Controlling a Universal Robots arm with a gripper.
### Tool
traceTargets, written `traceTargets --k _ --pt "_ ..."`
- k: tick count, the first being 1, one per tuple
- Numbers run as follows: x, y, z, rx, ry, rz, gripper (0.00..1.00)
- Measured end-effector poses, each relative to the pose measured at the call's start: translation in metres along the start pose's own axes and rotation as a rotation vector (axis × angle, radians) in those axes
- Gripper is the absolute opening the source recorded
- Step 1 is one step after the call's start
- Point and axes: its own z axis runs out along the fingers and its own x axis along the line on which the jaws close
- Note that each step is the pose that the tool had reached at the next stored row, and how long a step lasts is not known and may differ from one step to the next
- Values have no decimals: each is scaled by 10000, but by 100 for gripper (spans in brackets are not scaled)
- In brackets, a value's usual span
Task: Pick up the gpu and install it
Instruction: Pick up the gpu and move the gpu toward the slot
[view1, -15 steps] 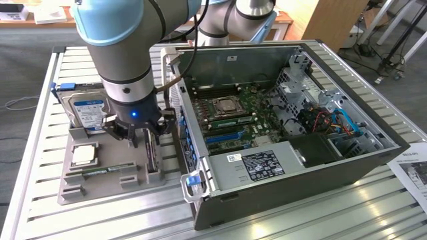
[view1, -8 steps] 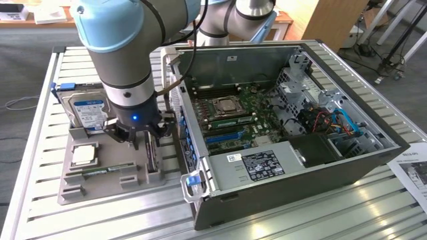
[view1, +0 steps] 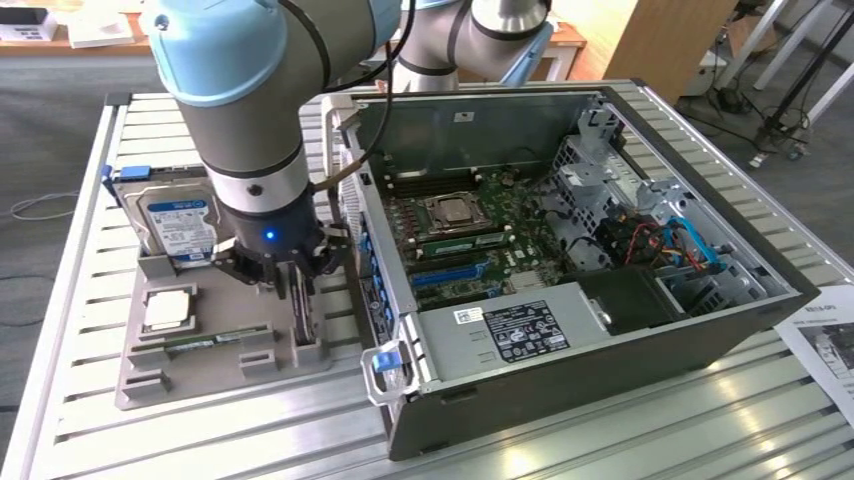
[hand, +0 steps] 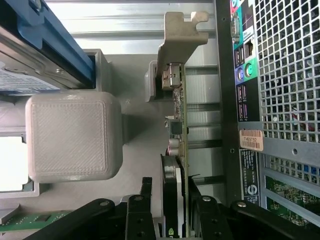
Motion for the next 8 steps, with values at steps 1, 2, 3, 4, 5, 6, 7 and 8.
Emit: traceTargets --k 1,2,3,4,5,6,7,8 --pt "-6 1 1 -1 -1 1 39" --pt "-12 1 0 1 1 1 39" --pt "-20 1 1 1 2 0 39" --pt "-22 1 1 0 1 0 37" --pt "-23 1 1 3 0 1 31" --pt "-22 1 0 3 2 1 28" --pt "-23 1 0 2 1 1 28" --pt "-23 1 0 2 1 0 28"
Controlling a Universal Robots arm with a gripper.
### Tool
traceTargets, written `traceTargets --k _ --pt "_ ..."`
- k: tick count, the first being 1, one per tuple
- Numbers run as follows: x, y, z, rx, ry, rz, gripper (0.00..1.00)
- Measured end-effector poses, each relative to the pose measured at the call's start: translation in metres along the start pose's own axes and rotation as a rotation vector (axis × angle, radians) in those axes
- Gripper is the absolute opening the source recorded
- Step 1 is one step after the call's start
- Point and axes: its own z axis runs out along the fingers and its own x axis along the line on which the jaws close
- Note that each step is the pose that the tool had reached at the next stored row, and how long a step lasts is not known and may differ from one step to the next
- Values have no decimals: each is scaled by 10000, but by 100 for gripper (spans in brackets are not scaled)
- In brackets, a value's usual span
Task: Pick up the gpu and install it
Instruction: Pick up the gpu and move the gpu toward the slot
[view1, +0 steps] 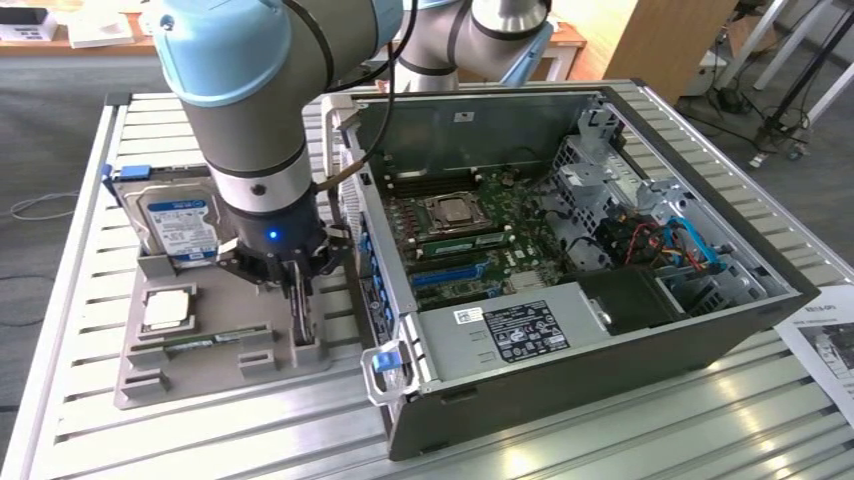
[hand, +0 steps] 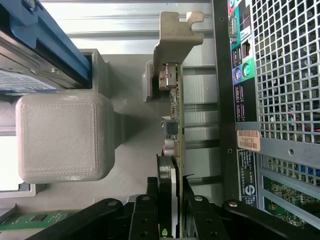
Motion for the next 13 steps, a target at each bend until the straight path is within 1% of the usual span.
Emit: traceTargets --k 8,9,13 --pt "-1 -8 -7 -12 1 0 28" --pt "-2 -8 -23 -20 0 1 28" --pt "-11 1 -152 -66 3 3 28"
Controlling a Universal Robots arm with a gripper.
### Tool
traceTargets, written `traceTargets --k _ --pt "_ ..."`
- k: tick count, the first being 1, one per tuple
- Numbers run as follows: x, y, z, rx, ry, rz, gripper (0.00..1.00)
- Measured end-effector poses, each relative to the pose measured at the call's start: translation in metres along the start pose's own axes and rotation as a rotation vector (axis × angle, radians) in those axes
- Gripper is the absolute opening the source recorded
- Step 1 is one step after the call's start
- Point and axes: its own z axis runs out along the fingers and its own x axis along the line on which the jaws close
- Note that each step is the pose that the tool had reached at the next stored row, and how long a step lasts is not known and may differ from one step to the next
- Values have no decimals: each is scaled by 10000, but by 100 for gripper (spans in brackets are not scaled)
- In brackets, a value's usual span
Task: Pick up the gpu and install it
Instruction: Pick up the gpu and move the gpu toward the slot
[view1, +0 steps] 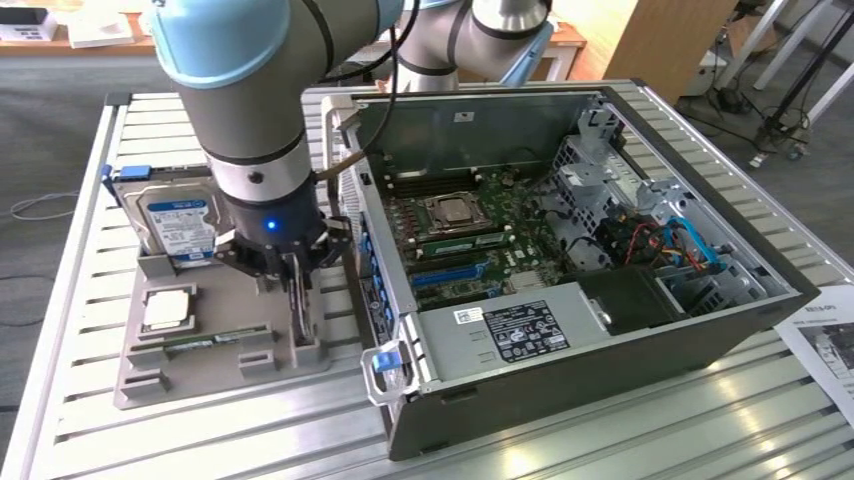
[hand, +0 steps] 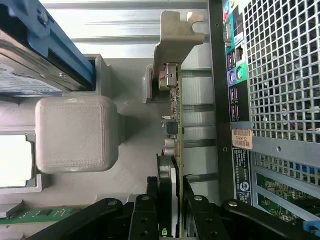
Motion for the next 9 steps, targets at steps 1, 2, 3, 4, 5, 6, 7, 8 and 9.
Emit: traceTargets --k 1,2,3,4,5,6,7,8,9 --pt "-3 3 -39 -16 1 0 28" --pt "-5 7 -80 -25 2 -1 28" --pt "-8 11 -125 -32 2 -1 28" --pt "-10 14 -170 -37 4 -3 28" --pt "-13 18 -217 -42 4 -5 28" --pt "-15 21 -262 -46 4 -5 28" --pt "-18 25 -307 -49 4 -8 28" --pt "-20 28 -352 -49 5 -10 28" --pt "-22 31 -397 -51 5 -13 28"
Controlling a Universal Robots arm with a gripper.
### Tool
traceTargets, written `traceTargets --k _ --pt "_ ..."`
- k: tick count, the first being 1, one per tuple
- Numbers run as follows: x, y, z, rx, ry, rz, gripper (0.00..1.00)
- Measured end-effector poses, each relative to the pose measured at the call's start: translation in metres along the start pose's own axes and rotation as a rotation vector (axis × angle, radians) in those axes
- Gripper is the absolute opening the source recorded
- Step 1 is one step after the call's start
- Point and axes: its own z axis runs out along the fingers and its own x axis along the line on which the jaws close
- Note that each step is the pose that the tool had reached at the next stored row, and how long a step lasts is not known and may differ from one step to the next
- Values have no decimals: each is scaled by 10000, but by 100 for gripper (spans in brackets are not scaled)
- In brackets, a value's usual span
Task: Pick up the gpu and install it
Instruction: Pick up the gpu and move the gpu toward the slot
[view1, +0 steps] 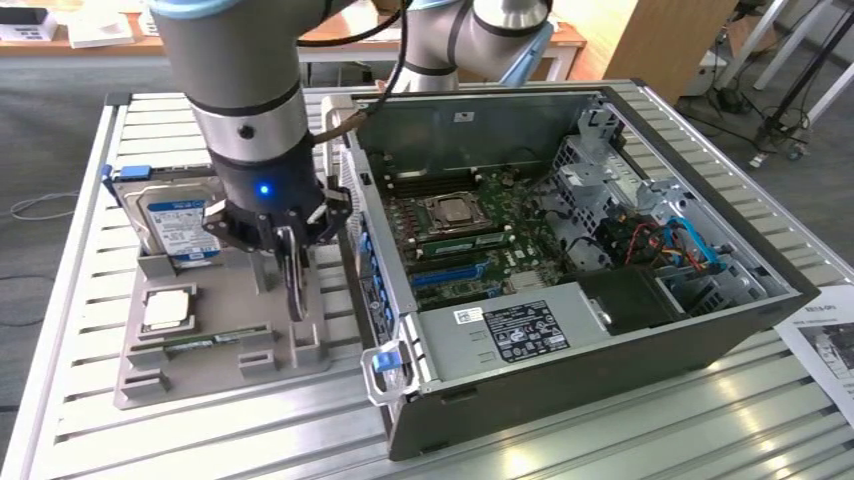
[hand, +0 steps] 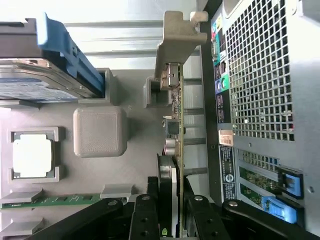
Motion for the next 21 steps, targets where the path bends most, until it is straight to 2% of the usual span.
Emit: traceTargets --k 14,17,21 --pt "-54 25 -635 -4 7 -57 28" --pt "-120 35 -769 -12 21 -59 28" --pt "-254 58 -939 -31 75 -52 28"
